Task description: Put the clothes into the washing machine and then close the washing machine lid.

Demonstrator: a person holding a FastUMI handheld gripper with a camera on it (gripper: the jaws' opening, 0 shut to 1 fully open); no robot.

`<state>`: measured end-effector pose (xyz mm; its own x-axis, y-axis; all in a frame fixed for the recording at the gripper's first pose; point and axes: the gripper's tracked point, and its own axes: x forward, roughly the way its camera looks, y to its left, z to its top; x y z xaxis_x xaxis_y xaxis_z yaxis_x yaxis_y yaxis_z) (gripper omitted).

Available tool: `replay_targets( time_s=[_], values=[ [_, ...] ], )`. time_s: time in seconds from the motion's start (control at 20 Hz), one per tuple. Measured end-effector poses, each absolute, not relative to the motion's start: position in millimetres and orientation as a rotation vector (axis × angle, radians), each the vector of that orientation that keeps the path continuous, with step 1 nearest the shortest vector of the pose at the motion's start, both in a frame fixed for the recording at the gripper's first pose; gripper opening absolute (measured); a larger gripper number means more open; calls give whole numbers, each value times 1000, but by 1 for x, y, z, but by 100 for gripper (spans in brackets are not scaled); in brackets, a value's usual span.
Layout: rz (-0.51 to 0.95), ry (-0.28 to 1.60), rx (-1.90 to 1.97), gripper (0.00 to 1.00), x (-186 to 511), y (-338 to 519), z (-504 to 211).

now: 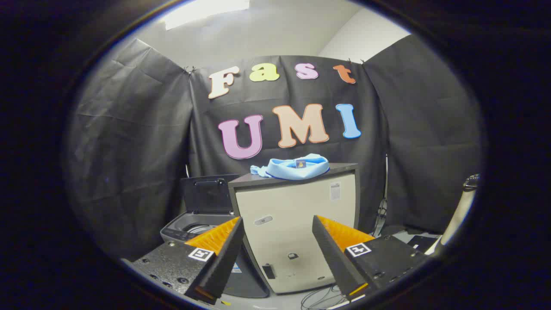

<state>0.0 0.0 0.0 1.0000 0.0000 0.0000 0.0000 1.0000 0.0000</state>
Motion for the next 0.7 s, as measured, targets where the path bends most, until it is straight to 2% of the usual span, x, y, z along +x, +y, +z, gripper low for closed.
replay_targets(
  time_s=[0.7],
  values=[
    [32, 5, -29, 97, 4, 11, -10]
  ],
)
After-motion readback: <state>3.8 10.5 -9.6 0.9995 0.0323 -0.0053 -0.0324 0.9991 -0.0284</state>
